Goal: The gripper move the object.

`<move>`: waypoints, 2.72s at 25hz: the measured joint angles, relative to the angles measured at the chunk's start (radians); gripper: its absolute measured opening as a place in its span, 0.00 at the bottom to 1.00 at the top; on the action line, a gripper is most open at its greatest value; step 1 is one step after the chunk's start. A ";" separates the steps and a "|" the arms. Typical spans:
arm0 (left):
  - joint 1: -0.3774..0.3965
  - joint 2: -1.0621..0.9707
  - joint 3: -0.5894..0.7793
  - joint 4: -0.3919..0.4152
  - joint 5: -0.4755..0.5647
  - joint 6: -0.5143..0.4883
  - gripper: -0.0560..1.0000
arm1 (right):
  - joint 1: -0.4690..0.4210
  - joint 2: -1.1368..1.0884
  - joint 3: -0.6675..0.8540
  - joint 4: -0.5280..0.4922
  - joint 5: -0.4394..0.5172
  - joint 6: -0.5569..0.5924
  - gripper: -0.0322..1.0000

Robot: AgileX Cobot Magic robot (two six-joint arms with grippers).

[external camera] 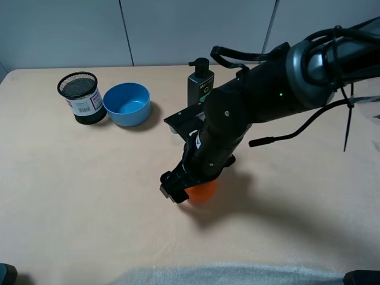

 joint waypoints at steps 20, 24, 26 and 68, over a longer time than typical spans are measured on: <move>0.000 0.000 0.000 0.000 0.000 0.000 0.80 | 0.000 0.021 -0.007 -0.002 0.016 0.000 0.70; 0.000 0.000 0.000 0.000 0.000 0.000 0.80 | 0.000 0.021 -0.007 -0.002 0.021 0.000 0.70; 0.000 0.000 0.000 0.000 0.000 0.000 0.80 | 0.000 0.021 -0.007 -0.002 0.028 0.000 0.67; 0.000 0.000 0.000 0.000 0.000 0.000 0.80 | 0.000 -0.063 -0.266 -0.124 0.286 0.000 0.57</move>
